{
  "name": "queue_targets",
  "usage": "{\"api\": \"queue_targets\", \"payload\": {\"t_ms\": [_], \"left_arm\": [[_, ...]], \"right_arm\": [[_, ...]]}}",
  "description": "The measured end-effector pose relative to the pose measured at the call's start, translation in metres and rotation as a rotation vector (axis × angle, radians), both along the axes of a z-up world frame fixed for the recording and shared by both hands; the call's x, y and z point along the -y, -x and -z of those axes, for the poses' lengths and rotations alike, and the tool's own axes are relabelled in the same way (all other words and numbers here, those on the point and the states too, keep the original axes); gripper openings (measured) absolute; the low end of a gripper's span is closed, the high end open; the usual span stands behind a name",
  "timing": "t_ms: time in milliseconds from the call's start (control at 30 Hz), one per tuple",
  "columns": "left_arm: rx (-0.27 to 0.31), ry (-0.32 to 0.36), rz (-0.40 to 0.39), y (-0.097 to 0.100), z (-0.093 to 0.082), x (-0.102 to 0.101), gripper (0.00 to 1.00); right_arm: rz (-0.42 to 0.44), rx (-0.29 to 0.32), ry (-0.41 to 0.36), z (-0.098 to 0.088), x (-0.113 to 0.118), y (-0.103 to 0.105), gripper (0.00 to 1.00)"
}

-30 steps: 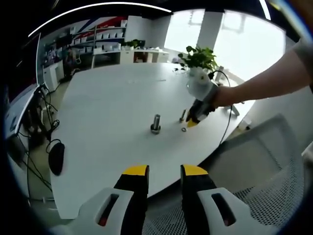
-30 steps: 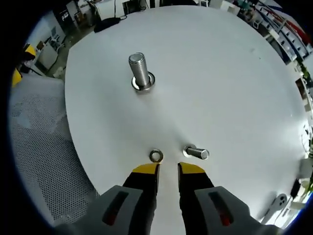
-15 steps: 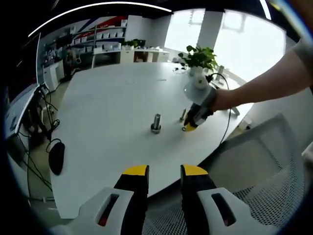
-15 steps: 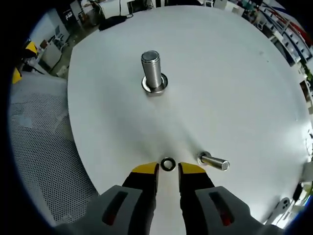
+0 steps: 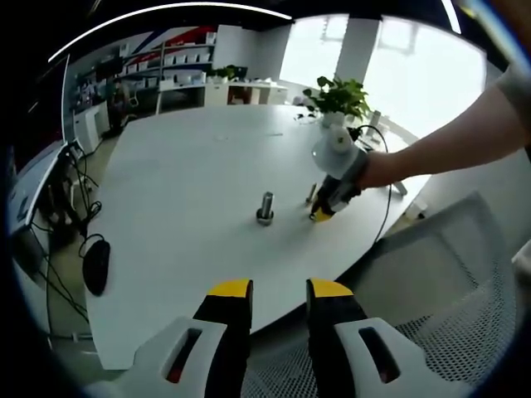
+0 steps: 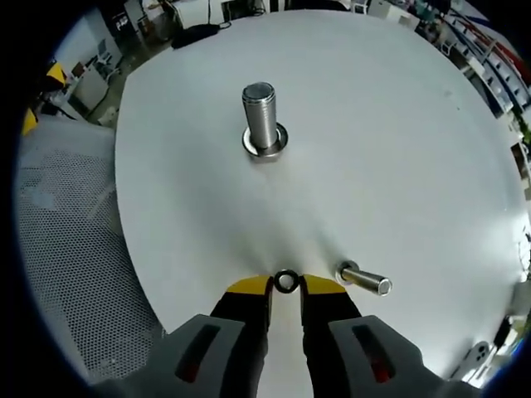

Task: Place the washer onto the threaded stud by aligning its center hole with the stud, sliding it down to the base, and recovering from edge contact or off-axis alignment until the washer reaches the visible bottom stop.

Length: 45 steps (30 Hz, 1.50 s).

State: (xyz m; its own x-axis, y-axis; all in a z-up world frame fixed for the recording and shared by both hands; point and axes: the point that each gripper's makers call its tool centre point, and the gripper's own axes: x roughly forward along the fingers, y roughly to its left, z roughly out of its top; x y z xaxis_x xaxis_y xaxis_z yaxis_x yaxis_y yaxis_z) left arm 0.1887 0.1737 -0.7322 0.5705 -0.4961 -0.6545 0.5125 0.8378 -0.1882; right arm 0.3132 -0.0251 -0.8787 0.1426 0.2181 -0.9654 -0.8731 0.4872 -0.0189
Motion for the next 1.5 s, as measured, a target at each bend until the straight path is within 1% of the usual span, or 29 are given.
{"api": "queue_targets", "payload": {"t_ms": [200,400,533,733,800,867,1033,1100,1200,1300,1367,1500], "left_arm": [[-0.001,-0.001,-0.002,0.0001,0.0,-0.0001,0.24],[0.0,-0.001,0.0,-0.0001,-0.0001,-0.0002,0.24],[0.0,-0.001,-0.003,0.0,-0.0001,-0.0011,0.24],[0.0,-0.001,-0.005,0.0,-0.0007,-0.0015,0.24],[0.002,-0.001,-0.008,-0.0004,-0.0009,-0.0019,0.24],[0.001,-0.001,-0.008,-0.0006,-0.0008,-0.002,0.24],[0.001,-0.003,-0.01,-0.0005,-0.0009,-0.0019,0.24],[0.0,-0.006,-0.011,-0.0003,-0.0004,-0.0022,0.24],[0.001,-0.005,-0.012,-0.0005,-0.0005,-0.0025,0.24],[0.001,-0.006,-0.013,-0.0006,-0.0005,-0.0028,0.24],[0.001,-0.006,-0.014,-0.0006,-0.0004,-0.003,0.24],[0.002,-0.006,-0.016,-0.0009,-0.0005,-0.0033,0.24]], "right_arm": [[-0.027,0.008,-0.006,0.0002,0.0018,0.0015,0.16],[-0.03,-0.028,-0.003,0.0004,0.0056,0.0031,0.16],[-0.059,-0.026,0.001,0.0008,0.0067,0.0046,0.16],[-0.035,-0.026,0.0,-0.0001,0.0056,0.004,0.16],[-0.052,-0.03,0.025,-0.0001,0.0043,0.005,0.16],[-0.052,-0.036,0.049,0.0018,0.0044,0.0032,0.16],[-0.092,-0.055,0.139,0.0014,0.0035,0.0051,0.16],[-0.12,-0.051,0.165,0.0018,0.0033,0.0043,0.16],[-0.123,-0.056,0.189,0.0017,0.002,0.006,0.16],[-0.134,-0.063,0.206,0.0026,0.0028,0.0047,0.16],[-0.125,-0.068,0.21,0.0025,0.0037,0.0041,0.16],[-0.073,-0.076,0.171,0.001,0.005,0.0037,0.15]]}}
